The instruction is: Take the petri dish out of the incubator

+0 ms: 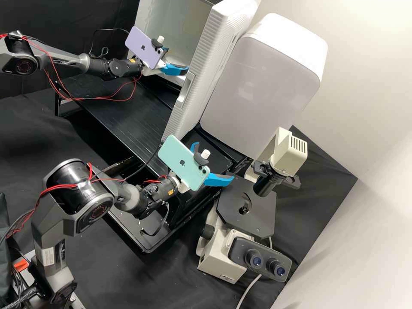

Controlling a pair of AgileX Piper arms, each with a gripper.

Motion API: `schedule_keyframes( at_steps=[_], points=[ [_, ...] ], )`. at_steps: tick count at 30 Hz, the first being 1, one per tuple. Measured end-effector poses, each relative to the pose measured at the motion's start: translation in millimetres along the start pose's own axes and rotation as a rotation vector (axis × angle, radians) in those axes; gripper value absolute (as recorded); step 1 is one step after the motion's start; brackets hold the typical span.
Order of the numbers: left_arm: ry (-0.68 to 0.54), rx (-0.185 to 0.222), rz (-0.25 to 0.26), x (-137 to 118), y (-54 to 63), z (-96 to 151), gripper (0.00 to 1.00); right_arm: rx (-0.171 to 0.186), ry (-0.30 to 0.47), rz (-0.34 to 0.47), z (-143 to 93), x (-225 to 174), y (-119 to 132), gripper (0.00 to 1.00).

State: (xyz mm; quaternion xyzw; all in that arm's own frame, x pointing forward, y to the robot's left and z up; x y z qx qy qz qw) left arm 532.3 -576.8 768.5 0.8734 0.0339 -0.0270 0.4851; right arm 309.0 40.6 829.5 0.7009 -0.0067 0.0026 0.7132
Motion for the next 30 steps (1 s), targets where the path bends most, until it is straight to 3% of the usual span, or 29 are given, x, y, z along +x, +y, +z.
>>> schedule_keyframes(
  at_steps=[19, 30],
  points=[
    [-0.001, -0.006, 0.000, 0.0, 0.0, 0.1, 0.00, 0.000, 0.000, 0.000, 0.0, 0.0, 0.0, 1.00],
    [-0.011, -0.015, 0.029, -12.5, -3.4, -3.7, 0.00, 0.000, 0.000, 0.000, 0.0, 0.0, 0.0, 1.00]
  ],
)
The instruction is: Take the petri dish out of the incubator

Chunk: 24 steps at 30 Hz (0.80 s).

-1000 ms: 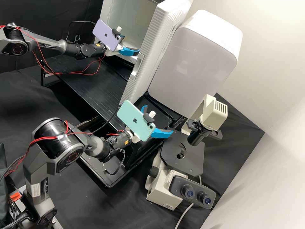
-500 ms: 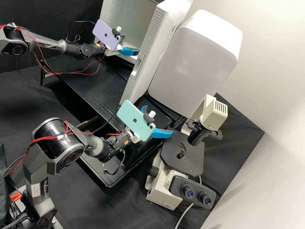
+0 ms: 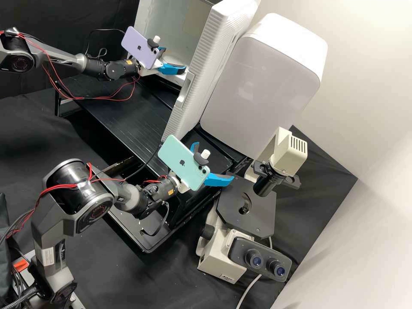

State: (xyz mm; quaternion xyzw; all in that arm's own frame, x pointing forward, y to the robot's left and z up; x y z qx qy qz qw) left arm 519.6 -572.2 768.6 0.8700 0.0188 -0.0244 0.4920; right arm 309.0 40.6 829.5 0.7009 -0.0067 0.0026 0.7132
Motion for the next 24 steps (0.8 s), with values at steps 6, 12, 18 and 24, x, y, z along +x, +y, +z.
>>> schedule_keyframes(
  at_steps=[6, 12, 18, 24],
  points=[
    [-0.023, 0.002, -0.008, -6.7, 3.3, 1.5, 0.00, 0.000, 0.000, 0.000, 0.0, 0.0, 0.0, 1.00],
    [-0.054, 0.003, -0.025, -11.6, 12.2, 5.9, 0.00, 0.000, 0.000, 0.000, 0.0, 0.0, 0.0, 1.00],
    [-0.084, 0.004, 0.000, -16.8, 26.7, 9.7, 0.00, 0.000, 0.000, 0.000, 0.0, 0.0, 0.0, 1.00],
    [-0.099, -0.006, 0.012, -22.2, 35.1, 11.6, 0.00, 0.000, 0.000, 0.000, 0.0, 0.0, 0.0, 1.00]
  ],
)
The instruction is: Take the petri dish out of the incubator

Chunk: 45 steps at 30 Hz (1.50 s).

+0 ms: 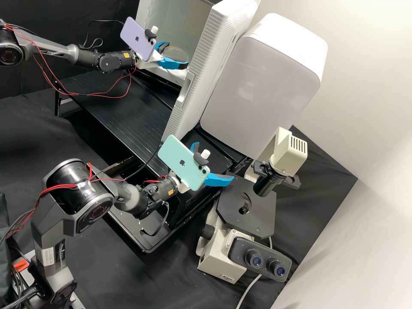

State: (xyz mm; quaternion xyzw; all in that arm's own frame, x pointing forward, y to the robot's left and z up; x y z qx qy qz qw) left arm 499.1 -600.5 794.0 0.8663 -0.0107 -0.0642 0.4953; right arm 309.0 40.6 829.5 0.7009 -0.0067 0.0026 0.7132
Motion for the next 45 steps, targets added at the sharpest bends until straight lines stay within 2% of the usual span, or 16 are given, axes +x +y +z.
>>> schedule_keyframes(
  at_steps=[4, 10, 15, 18, 19, 26, 35, 40, 45],
  points=[
    [-0.004, 0.010, -0.004, -1.2, -1.0, 0.0, 0.00, 0.000, 0.000, 0.000, 0.0, 0.0, 0.0, 1.00],
    [-0.006, -0.005, -0.018, -4.8, -5.1, -1.1, 0.00, 0.000, 0.000, 0.000, 0.0, 0.0, 0.0, 1.00],
    [-0.022, 0.021, -0.044, -13.5, -10.6, -1.8, 0.00, 0.000, 0.000, 0.000, 0.0, 0.0, 0.0, 1.00],
    [-0.038, 0.044, -0.034, -21.2, -11.5, -2.0, 0.00, 0.000, 0.000, 0.000, 0.0, 0.0, 0.0, 1.00],
    [-0.043, 0.047, -0.037, -25.6, -14.4, -2.8, 0.00, 0.000, 0.000, 0.000, 0.0, 0.0, 0.0, 1.00],
    [-0.096, 0.083, -0.019, -54.9, -14.3, -2.6, 0.00, 0.000, 0.000, 0.000, 0.0, 0.0, 0.0, 1.00],
    [-0.163, 0.087, 0.013, -103.3, -14.9, -3.7, 0.00, 0.000, 0.000, 0.000, 0.0, 0.0, 0.0, 1.00],
    [-0.187, 0.062, 0.007, -132.9, -24.8, -5.8, 0.00, 0.000, 0.000, 0.000, 0.0, 0.0, 0.0, 1.00],
    [-0.220, 0.034, -0.031, -161.2, -42.8, -6.1, 0.00, 0.000, 0.000, 0.000, 0.0, 0.0, 0.0, 1.00]
  ],
)
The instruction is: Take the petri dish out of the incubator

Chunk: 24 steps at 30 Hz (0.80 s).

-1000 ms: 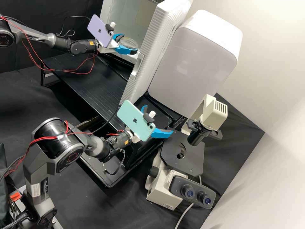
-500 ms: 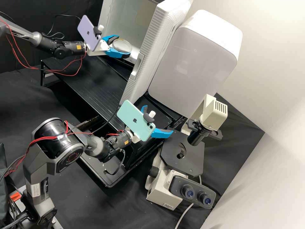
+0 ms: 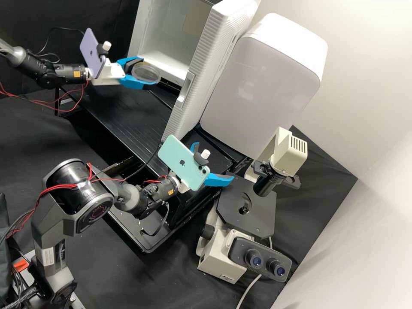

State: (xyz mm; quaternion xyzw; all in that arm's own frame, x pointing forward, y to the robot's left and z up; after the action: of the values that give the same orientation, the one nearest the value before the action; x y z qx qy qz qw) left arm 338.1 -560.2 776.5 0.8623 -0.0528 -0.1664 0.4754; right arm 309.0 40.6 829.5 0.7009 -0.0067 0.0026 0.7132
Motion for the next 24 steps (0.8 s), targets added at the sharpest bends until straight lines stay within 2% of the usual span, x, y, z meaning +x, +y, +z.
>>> schedule_keyframes(
  at_steps=[8, 18, 24],
  points=[
    [-0.038, -0.043, -0.091, -38.1, -29.5, 8.9, 0.00, 0.000, 0.000, 0.000, 0.0, 0.0, 0.0, 1.00],
    [-0.071, -0.047, -0.108, -64.2, -44.0, 15.6, 0.00, 0.000, 0.000, 0.000, 0.0, 0.0, 0.0, 1.00],
    [-0.070, -0.083, -0.133, -70.1, -51.5, 16.0, 0.00, 0.000, 0.000, 0.000, 0.0, 0.0, 0.0, 1.00]
  ],
)
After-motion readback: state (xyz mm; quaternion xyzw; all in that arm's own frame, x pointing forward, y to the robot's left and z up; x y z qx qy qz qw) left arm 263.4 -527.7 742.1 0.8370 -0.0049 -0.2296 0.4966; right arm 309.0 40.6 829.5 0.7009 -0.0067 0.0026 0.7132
